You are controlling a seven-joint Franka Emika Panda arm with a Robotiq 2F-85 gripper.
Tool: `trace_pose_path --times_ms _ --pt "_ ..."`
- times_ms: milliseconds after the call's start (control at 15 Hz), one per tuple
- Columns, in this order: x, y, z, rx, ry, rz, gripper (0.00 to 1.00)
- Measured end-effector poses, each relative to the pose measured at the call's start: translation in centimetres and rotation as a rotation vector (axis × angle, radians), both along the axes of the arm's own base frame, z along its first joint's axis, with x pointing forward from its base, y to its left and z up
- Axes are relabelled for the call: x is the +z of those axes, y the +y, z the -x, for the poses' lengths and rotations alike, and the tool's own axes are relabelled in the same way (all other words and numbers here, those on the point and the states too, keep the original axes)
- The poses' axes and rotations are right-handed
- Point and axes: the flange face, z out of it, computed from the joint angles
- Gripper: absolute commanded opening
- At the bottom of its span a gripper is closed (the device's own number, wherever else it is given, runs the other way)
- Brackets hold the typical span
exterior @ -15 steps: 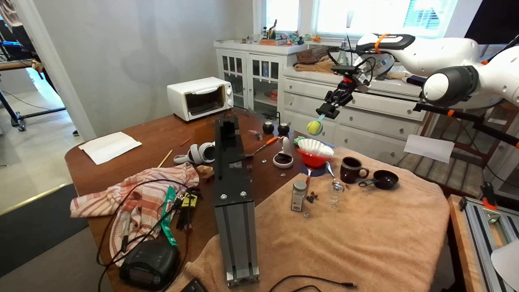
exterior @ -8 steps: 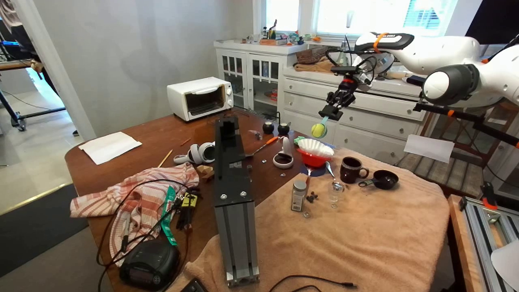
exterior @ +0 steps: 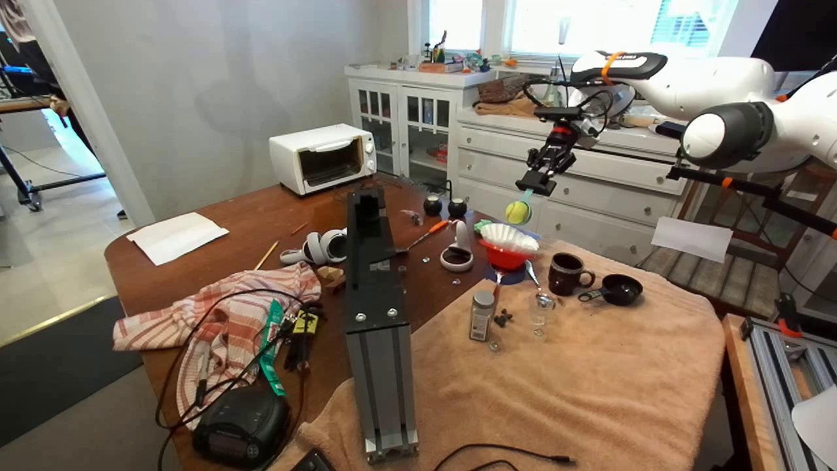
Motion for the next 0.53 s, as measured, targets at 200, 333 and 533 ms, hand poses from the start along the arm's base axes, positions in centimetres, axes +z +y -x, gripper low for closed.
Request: trace_pose_path --times_ms 200,333,533 --pt "1.9 -0.1 -0.1 0.033 -0.025 0.048 0.22" --pt "3.3 -0.1 -0.2 0.047 -0.047 0.066 0.22" --pt "4.9 0.0 -0.4 0.059 -0.074 0.082 0.22"
